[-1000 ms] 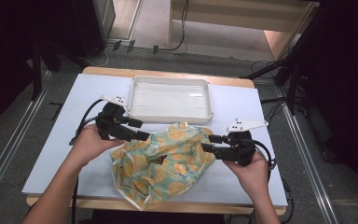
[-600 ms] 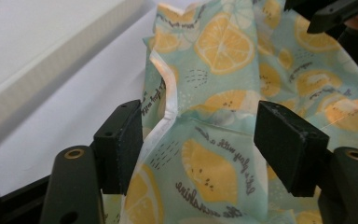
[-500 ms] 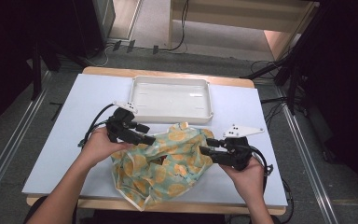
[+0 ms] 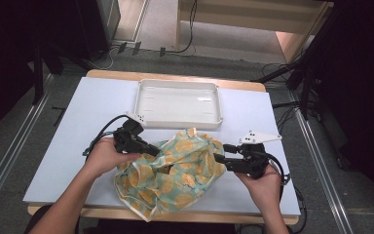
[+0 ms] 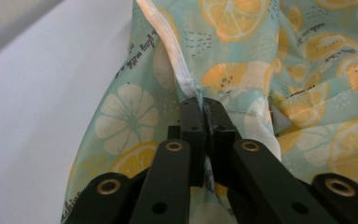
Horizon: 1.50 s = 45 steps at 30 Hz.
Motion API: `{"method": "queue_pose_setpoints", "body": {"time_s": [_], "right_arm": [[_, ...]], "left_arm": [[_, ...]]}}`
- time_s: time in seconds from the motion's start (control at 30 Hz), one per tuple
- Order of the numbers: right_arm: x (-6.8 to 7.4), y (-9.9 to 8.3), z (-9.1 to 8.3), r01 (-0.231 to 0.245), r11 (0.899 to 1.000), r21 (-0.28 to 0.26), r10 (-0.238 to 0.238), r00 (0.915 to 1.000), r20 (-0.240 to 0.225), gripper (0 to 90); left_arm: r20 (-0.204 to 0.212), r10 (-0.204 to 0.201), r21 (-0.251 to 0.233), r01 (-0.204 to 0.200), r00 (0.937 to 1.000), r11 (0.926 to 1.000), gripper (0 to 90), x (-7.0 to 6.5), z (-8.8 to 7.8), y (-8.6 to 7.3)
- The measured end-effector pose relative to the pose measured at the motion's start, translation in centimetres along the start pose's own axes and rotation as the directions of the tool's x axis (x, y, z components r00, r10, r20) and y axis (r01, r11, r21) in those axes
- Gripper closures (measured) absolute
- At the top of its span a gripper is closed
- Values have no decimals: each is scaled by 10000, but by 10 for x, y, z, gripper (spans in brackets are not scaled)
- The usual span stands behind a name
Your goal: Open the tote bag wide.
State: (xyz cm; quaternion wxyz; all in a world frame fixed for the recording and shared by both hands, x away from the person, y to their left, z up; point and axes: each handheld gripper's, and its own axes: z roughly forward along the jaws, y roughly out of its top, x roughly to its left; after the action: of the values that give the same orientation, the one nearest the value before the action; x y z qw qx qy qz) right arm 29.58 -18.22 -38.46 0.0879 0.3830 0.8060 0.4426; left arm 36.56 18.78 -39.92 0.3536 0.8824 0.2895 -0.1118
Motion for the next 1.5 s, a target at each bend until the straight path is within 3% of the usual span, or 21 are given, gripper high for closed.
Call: {"method": "queue_pose_setpoints", "body": {"time_s": [0.23, 0.4, 0.57, 0.8, 0.97, 1.03, 1.17, 1.27, 1.33, 1.5], "right_arm": [[-1, -2, -2, -23, 9999, -120, 25, 9999, 132, 501], [-1, -2, 0, -14, 10000, -77, 15, 10000, 94, 495], [3, -1, 6, 38, 10000, -6, -38, 10000, -61, 474], [1, -4, 20, -139, 9999, 87, 142, 9992, -375, 464], [3, 3, 36, -143, 9997, 185, 154, 9979, -630, 460], [3, 8, 44, -99, 9996, 274, 116, 9979, -641, 506], [2, 12, 54, -15, 9980, 632, 80, 9946, -1037, 754], [-4, 13, 52, -16, 9963, 859, 85, 9967, -803, 869], [-9, 12, 47, -109, 9962, 862, 167, 9976, -666, 900], [-16, 12, 37, -146, 9972, 728, 174, 9992, -374, 900]], "left_arm": [[-642, -192, -1066, 123, 9978, 9942, 900, 3, -21, -2], [-982, -756, -1585, 594, 9923, 9856, 900, 12, -31, -6], [-1374, -999, -2072, 700, 9855, 9758, 900, 18, -40, -9], [-1635, -1346, -2482, 913, 9773, 9644, 900, 24, -47, -14], [-1767, -1330, -2617, 837, 9752, 9615, 900, 24, -44, -13], [-1784, -1367, -2718, 848, 9744, 9586, 900, 24, -45, -13], [-1848, -1529, -2880, 952, 9708, 9529, 900, 28, -51, -16], [-1834, -1693, -2986, 1092, 9683, 9481, 900, 33, -56, -19], [-1783, -1762, -2994, 1172, 9681, 9469, 900, 36, -56, -21], [-1722, -1767, -2746, 1251, 9691, 9534, 900, 38, -52, -20]]}}
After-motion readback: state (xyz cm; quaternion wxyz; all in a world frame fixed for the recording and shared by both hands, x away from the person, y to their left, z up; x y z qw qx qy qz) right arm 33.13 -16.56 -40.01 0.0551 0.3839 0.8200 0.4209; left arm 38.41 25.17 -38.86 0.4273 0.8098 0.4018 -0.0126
